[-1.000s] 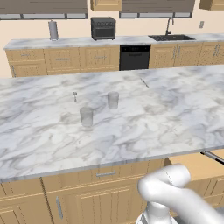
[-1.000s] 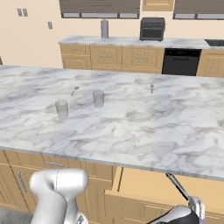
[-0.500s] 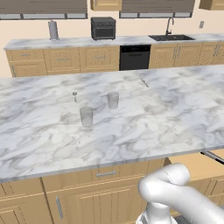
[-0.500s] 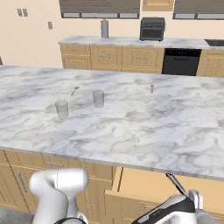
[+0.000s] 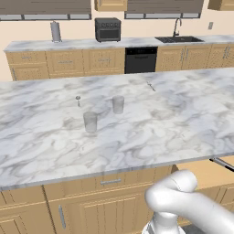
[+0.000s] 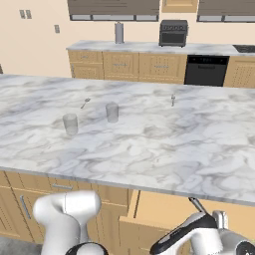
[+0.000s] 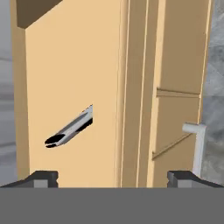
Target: Take the tongs from the drawer on the right and place them on the dining counter next to the tray containing the hot dog.
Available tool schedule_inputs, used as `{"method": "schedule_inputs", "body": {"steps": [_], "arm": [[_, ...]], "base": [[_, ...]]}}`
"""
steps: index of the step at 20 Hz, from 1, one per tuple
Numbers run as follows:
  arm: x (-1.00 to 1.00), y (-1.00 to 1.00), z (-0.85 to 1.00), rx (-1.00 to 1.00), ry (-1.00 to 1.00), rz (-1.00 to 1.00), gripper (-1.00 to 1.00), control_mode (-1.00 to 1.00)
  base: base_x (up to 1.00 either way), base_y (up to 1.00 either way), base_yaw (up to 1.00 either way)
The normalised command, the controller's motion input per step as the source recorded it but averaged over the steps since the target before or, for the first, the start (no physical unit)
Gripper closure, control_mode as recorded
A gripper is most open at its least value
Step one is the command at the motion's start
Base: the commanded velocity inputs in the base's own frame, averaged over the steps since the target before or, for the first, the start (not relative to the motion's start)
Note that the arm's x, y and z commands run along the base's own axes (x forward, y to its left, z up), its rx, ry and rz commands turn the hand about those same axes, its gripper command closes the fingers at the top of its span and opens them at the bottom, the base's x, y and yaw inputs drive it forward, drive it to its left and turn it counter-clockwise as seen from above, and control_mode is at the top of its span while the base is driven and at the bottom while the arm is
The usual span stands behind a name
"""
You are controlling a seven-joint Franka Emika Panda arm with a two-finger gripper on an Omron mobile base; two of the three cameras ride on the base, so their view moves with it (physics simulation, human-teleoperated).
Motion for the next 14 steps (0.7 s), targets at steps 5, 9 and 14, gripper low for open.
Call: {"method": "schedule_inputs", "body": {"steps": [5,9,14], "arm": [[0.06,-0.01,-0.23,0.00,0.17,0.00,-1.00,-1.00],[-0.01,-0.01,-0.37,0.00,0.06,0.00,-1.00,-1.00],[-0.43,-0.10,-0.39,0.00,0.02,0.00,-1.00,-1.00]], "base": [[0.00,0.00,0.00],[0.00,0.00,0.00],[0.00,0.00,0.00]]}}
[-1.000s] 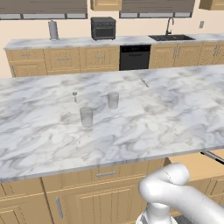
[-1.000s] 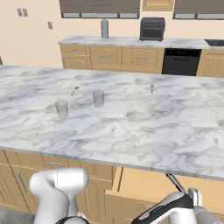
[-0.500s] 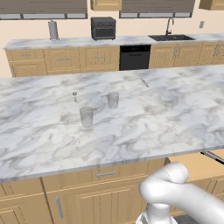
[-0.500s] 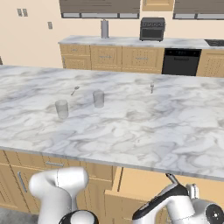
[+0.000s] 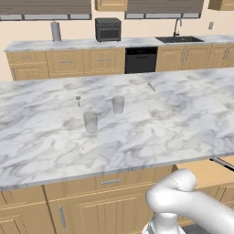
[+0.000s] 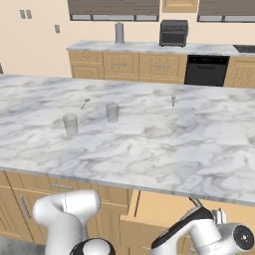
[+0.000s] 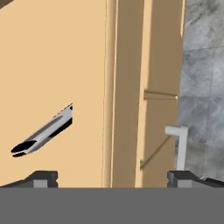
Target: Take the tongs from the drawer on the right and place them on the dining counter next to the tray containing the hot dog.
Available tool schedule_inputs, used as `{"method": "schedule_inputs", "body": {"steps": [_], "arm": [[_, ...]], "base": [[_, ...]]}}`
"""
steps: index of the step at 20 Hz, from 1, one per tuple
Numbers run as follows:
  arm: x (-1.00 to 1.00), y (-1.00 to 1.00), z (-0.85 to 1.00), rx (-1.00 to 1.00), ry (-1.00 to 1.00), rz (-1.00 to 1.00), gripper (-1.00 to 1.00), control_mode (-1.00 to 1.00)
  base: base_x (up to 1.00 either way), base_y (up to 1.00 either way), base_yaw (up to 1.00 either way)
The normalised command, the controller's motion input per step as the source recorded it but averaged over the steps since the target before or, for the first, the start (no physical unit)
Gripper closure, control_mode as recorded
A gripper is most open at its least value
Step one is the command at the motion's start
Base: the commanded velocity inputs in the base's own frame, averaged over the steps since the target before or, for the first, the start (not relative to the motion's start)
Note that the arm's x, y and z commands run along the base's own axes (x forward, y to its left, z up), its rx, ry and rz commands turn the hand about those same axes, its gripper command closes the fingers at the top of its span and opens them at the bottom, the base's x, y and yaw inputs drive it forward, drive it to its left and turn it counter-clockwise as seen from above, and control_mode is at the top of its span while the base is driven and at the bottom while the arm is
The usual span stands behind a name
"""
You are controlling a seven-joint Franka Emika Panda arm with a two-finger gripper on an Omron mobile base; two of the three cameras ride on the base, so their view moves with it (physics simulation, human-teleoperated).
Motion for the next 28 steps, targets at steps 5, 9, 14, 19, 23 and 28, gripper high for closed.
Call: {"method": "schedule_inputs", "body": {"steps": [5,9,14,19,23,28], "arm": [[-0.84,-0.17,-0.43,0.00,0.06,0.00,-1.00,-1.00],[-0.64,-0.16,-0.30,0.00,0.09,0.00,-1.00,-1.00],[-0.55,-0.12,-0.23,0.00,0.26,0.00,-1.00,-1.00],[-0.54,-0.10,-0.27,0.00,0.30,0.00,-1.00,-1.00],[-0.54,-0.11,-0.38,0.00,0.22,0.00,-1.00,-1.00],[-0.60,-0.14,-0.47,0.00,0.14,0.00,-1.00,-1.00]], "base": [[0.00,0.00,0.00],[0.00,0.00,0.00],[0.00,0.00,0.00],[0.00,0.00,0.00],[0.00,0.00,0.00],[0.00,0.00,0.00]]}}
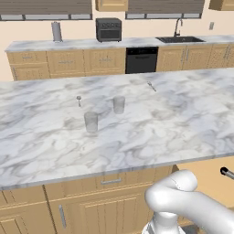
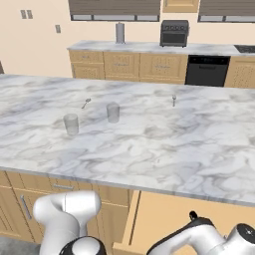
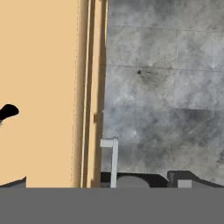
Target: Take the tongs from the drawer on the right and place them on the dining counter next to the tray containing the hot dog.
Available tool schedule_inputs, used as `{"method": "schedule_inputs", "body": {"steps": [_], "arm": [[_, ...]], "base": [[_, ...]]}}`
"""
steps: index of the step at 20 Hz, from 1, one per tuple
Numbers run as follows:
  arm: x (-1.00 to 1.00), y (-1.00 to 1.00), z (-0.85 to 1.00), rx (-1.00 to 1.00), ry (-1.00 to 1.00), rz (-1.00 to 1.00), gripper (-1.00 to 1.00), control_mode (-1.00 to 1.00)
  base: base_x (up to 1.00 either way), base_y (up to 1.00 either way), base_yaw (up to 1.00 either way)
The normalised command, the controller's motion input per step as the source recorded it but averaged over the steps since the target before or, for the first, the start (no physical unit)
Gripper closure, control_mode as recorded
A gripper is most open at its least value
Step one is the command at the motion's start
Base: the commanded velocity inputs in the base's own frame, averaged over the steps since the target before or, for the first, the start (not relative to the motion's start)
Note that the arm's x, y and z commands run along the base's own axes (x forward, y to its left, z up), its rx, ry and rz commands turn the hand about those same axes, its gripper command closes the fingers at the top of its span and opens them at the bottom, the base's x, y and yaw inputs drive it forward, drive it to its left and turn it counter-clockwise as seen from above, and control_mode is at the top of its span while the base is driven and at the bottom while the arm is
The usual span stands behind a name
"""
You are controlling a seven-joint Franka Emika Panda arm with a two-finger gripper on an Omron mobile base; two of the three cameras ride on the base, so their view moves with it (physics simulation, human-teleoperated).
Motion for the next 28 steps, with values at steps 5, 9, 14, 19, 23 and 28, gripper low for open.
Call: {"method": "schedule_inputs", "body": {"steps": [5,9,14,19,23,28], "arm": [[-0.52,-0.13,-0.35,0.00,0.10,0.00,-1.00,-1.00],[-0.33,-0.08,-0.16,0.00,0.04,0.00,-1.00,-1.00],[-0.06,0.00,-0.03,0.00,0.00,0.06,-1.00,-1.00],[0.00,0.00,0.24,0.00,0.00,0.13,-1.00,-1.00],[-0.05,0.00,0.53,0.00,0.01,0.05,-1.00,-1.00],[0.03,0.02,0.39,0.00,0.02,0.04,-1.00,-1.00]], "base": [[0.00,0.00,0.00],[0.00,0.00,0.00],[0.00,0.00,0.00],[0.00,0.00,0.00],[0.00,0.00,0.00],[0.00,0.00,0.00]]}}
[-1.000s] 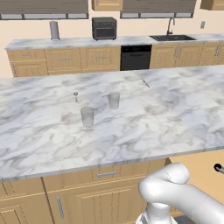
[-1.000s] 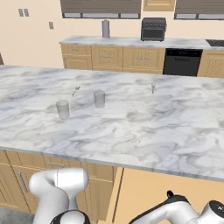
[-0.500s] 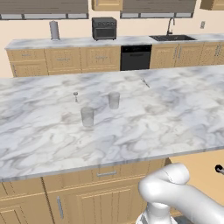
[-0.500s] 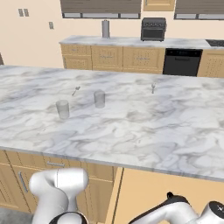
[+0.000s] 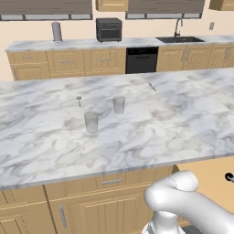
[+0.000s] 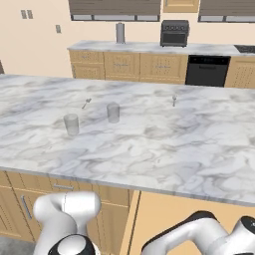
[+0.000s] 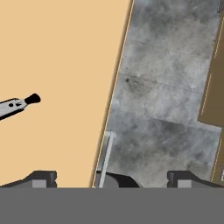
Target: Take the tongs from the drawer on the right and place them on the dining counter next to the tray containing the hot dog.
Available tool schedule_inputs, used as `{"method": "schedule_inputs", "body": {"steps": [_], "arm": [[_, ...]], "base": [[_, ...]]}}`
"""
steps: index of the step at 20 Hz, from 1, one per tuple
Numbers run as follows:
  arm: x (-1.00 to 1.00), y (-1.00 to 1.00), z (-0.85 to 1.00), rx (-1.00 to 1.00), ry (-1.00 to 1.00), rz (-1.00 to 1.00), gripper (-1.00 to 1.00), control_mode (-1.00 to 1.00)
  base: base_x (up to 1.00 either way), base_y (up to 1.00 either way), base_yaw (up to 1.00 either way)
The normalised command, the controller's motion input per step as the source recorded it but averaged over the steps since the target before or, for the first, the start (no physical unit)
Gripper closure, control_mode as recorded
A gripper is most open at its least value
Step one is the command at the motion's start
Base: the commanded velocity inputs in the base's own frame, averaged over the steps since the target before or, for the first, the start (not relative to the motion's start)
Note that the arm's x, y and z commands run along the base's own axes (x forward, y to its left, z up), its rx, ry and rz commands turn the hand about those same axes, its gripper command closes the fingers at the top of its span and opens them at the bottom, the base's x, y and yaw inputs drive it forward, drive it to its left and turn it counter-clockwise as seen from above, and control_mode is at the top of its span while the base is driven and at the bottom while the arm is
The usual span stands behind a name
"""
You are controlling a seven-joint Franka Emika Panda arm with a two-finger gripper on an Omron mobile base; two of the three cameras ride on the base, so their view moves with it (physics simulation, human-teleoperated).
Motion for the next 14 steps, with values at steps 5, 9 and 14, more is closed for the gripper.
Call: {"method": "schedule_inputs", "body": {"steps": [5,9,14], "arm": [[0.37,0.05,0.05,0.00,0.00,0.09,-1.00,-1.00],[0.44,0.01,0.01,0.00,0.00,0.06,-1.00,-1.00],[0.09,0.00,0.00,0.00,0.00,0.01,-1.00,-1.00]], "base": [[0.00,0.00,0.00],[0.00,0.00,0.00],[0.00,0.00,0.00]]}}
